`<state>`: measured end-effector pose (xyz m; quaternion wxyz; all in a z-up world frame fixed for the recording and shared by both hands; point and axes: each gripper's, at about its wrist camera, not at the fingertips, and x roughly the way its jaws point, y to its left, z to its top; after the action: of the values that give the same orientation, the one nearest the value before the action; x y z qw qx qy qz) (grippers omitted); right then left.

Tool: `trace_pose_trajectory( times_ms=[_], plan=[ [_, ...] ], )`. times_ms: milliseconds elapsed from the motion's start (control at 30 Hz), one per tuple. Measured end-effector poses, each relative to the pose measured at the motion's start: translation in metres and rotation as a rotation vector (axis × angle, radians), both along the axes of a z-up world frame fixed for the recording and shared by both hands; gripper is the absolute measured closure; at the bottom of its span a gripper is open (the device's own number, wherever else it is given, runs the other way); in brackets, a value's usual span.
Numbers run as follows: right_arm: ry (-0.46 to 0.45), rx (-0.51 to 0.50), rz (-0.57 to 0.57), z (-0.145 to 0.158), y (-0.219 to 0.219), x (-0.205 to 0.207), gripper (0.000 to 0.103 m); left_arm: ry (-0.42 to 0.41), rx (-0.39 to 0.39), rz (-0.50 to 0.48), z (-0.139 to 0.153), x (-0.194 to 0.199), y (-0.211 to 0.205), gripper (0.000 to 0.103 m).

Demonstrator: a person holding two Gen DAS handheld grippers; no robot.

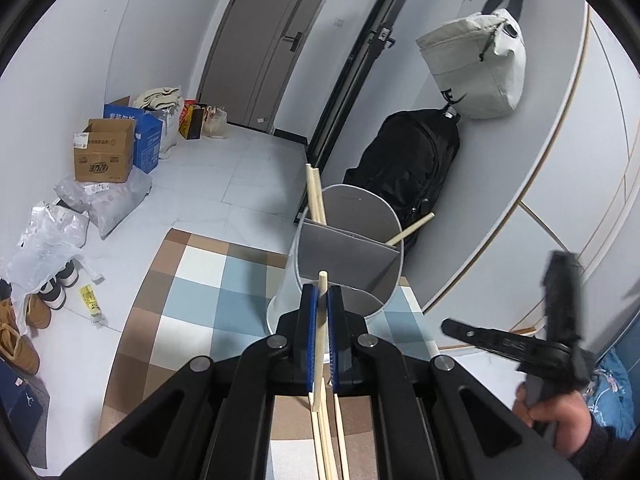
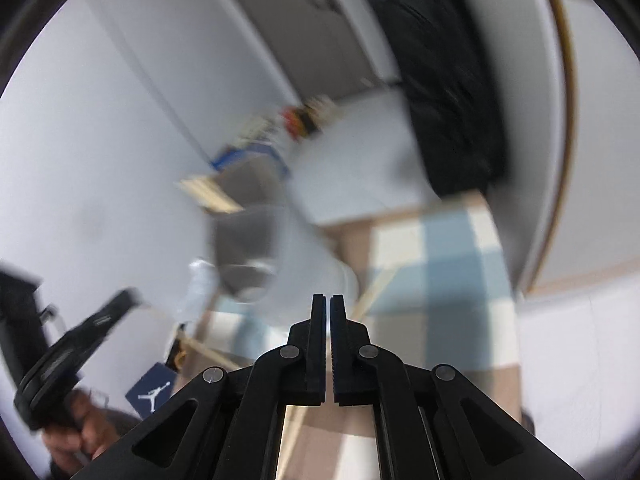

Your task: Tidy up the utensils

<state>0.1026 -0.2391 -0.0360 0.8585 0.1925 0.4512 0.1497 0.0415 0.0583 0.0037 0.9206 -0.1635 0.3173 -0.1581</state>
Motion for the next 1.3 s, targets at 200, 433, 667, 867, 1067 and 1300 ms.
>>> trace_pose_trajectory(
  times_ms=[200,433,667,867,1067,1300],
  plan=[
    [0.188,0.014,-0.053,-0.048,-0.013,0.056,0.092,-0.003,-0.009,-0.010,0.002,0.005,0.001,0.102],
    [0.198,-0.024,-0.084,-0.075,-0.003,0.109,0.071,0.014,-0.015,-0.037,0.000,0.013,-0.001,0.102],
    [0.148,-0.204,-0.044,-0.082,0.025,0.124,0.072,0.026,-0.018,-0.040,-0.001,0.021,-0.001,0.102],
    [0.109,-0.340,-0.057,-0.083,0.029,0.118,0.103,0.018,-0.002,-0.035,0.000,0.020,-0.003,0.102],
    [0.106,-0.277,-0.062,-0.081,0.011,0.103,0.103,0.016,0.003,-0.025,0.001,0.018,-0.003,0.102],
    [0.157,-0.101,-0.106,-0.082,-0.009,0.112,0.095,0.010,-0.001,-0.015,0.001,0.015,-0.004,0.102]
  ],
)
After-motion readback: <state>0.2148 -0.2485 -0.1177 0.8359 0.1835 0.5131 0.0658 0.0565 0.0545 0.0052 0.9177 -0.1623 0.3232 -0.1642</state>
